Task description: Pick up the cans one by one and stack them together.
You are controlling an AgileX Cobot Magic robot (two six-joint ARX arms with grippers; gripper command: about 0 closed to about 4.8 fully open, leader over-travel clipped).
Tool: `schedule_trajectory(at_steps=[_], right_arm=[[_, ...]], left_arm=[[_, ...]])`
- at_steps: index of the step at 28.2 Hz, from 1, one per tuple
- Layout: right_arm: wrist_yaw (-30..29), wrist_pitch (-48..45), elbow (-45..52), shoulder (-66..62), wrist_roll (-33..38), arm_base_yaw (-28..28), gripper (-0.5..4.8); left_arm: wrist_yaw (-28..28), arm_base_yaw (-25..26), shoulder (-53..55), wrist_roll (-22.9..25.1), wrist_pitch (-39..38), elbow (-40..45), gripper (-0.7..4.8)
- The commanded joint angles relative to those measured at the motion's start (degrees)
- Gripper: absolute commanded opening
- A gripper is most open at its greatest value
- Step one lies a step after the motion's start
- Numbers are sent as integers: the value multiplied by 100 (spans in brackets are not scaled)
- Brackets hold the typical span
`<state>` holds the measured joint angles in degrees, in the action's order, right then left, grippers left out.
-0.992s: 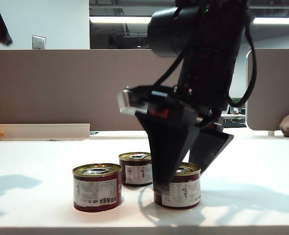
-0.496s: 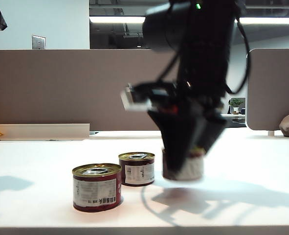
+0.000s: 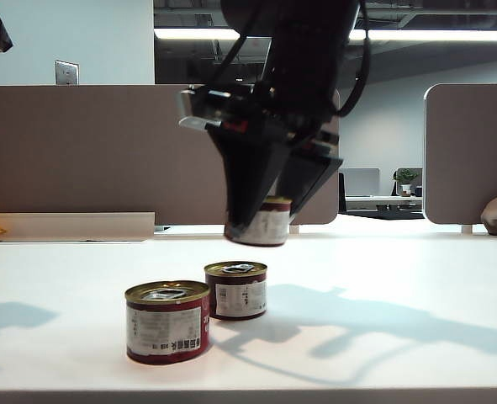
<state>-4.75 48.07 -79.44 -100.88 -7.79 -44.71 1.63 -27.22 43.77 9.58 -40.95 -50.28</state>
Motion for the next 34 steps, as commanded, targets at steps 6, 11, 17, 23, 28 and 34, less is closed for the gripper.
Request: schedule_trajectory(at_steps=[6, 11, 17, 23, 28, 34], right_arm=[[-269, -323, -293, -422, 50, -57, 200], [151, -85, -295, -485, 2, -85, 201], [205, -42, -293, -492, -15, -85, 201], [205, -168, -293, -520, -15, -85, 200], [55, -181, -293, -621, -11, -87, 201], [-9, -339, -295, -660, -11, -151, 201]], left_arm=[[11, 11, -9, 0, -2, -24, -6], [13, 11, -9, 4, -48, -24, -6], [11, 11, -9, 4, -52, -24, -6], [9, 11, -9, 0, -57, -24, -6], [9, 11, -9, 2, -61, -24, -6], [9, 11, -9, 2, -61, -24, -6]])
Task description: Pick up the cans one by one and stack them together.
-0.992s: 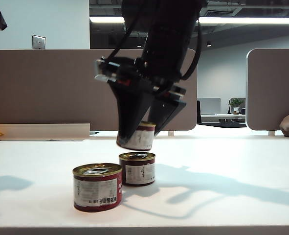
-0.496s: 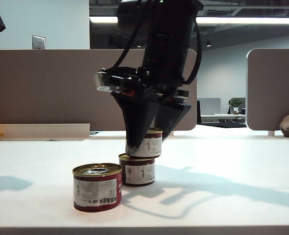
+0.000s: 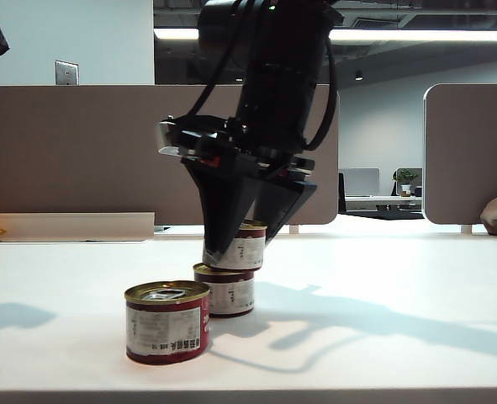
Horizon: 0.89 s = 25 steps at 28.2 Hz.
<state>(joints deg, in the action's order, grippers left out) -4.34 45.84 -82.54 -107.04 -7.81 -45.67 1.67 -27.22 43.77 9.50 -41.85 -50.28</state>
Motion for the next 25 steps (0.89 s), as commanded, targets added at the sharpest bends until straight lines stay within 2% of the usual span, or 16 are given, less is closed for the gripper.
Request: schedule_trajectory(at_steps=[1, 16, 25], right_arm=[[-48, -127, 15, -44, -9, -55, 201], [-2, -413, 15, -42, 33, -59, 201], [229, -546, 13, 66, 31, -68, 201]], left_arm=[[7, 11, -9, 11, 33, -24, -6], [7, 11, -9, 11, 35, -24, -6], [11, 11, -9, 11, 37, -24, -6]])
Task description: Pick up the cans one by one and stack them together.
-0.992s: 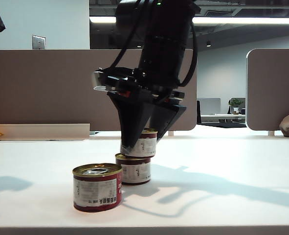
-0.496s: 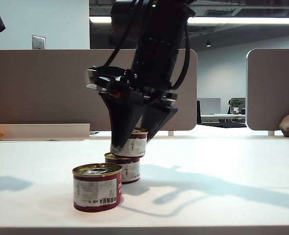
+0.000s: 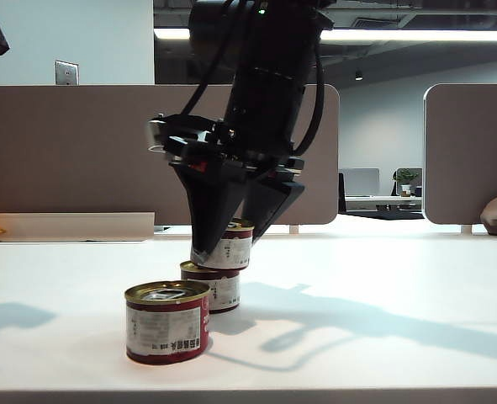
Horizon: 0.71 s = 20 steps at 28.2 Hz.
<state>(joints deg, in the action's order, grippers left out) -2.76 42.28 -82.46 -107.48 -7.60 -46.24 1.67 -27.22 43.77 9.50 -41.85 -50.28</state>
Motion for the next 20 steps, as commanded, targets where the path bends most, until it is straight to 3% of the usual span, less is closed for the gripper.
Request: schedule_trajectory(at_steps=[1, 20], right_arm=[[101, -232, 4, 140, 9, -11, 201], [116, -481, 7, 94, 9, -63, 201]], left_arm=[[11, 11, -9, 11, 37, -24, -6], [9, 11, -9, -4, -44, -24, -6]])
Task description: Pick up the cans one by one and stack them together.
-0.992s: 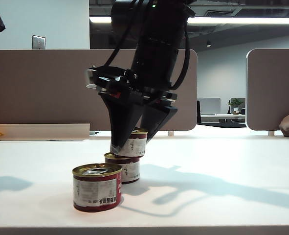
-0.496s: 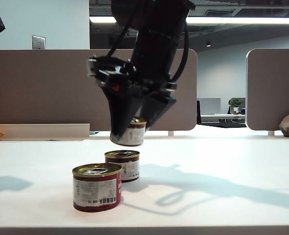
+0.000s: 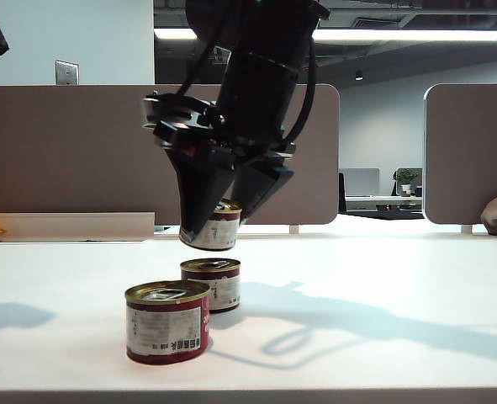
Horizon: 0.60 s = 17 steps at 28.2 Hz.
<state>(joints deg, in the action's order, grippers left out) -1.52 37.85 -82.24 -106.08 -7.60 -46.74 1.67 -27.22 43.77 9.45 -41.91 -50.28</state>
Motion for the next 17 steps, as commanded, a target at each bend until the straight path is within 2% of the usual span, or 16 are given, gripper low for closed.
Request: schedule_trajectory(at_steps=[1, 14, 17], right_arm=[[-7, -33, -15, -79, 9, -11, 201], [15, 306, -13, -219, 7, -7, 203], [39, 354, -13, -219, 7, -7, 221]], left_arm=[[7, 11, -7, -2, -48, -24, -6], [9, 11, -9, -2, -76, -24, -6], [9, 11, -9, -4, -76, -24, -6]])
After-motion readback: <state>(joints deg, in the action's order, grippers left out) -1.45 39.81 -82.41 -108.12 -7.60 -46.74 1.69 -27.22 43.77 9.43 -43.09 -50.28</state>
